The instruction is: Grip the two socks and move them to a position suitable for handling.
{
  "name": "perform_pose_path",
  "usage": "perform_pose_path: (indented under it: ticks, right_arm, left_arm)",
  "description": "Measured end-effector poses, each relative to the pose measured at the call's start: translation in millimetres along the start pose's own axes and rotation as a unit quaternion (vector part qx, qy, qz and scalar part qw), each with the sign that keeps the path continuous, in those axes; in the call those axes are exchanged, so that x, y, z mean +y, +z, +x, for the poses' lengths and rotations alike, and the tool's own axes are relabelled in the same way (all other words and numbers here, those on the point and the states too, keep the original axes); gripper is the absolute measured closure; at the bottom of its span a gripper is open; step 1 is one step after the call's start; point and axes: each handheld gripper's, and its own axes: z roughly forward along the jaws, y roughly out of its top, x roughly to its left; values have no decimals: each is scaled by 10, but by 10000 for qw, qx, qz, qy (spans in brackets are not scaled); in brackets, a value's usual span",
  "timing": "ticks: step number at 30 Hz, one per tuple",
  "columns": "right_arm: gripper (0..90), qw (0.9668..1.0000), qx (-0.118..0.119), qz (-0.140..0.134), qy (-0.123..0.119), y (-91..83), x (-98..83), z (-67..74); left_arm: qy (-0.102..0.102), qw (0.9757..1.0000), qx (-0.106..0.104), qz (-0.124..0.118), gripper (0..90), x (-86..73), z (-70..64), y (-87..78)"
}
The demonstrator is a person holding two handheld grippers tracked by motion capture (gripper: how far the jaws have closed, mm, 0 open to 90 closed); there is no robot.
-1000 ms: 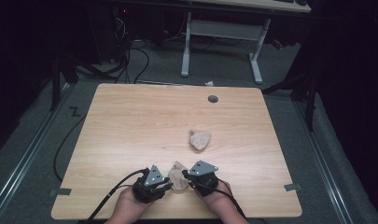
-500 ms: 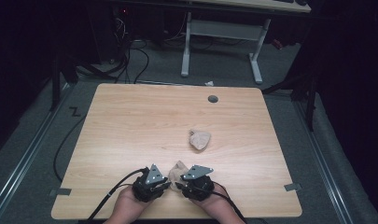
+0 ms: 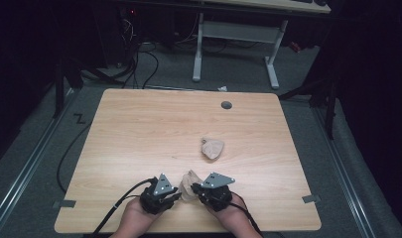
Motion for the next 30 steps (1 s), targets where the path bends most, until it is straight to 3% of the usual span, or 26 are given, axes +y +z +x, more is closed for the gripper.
perform_pose_path:
  ticks: [6, 13, 16, 19, 22, 25, 28, 30]
  right_arm:
    - [850, 9997, -69, -179, 156, -46, 20, -61]
    - [849, 9992, -110, -255, 292, -67, 18, -121]
    - [849, 9989, -170, -270, 336, -80, 9, -155]
    - [848, 9985, -152, -300, 421, -89, 1, -183]
    - [848, 9985, -166, -312, 425, -88, 9, -179]
    - [847, 9985, -187, -284, 423, -81, 5, -182]
    - [846, 9982, -214, -293, 467, -83, 0, -206]
    - [845, 9981, -245, -279, 497, -88, -6, -227]
  left_arm:
    - [100, 9997, -36, -236, 725, 39, -65, 19]
    - [97, 9999, -77, -81, 722, 62, -77, 190]
    - [162, 9993, -92, -321, 732, 114, -103, 93]
    - [70, 9988, -156, -463, 738, 152, -103, 66]
    - [58, 9994, -106, -339, 738, 143, -93, 169]
    - [-104, 9993, -200, -300, 747, 145, -60, 259]
    - [40, 9998, -189, -102, 764, 123, -69, 314]
    - [27, 9997, -212, -89, 770, 122, -60, 305]
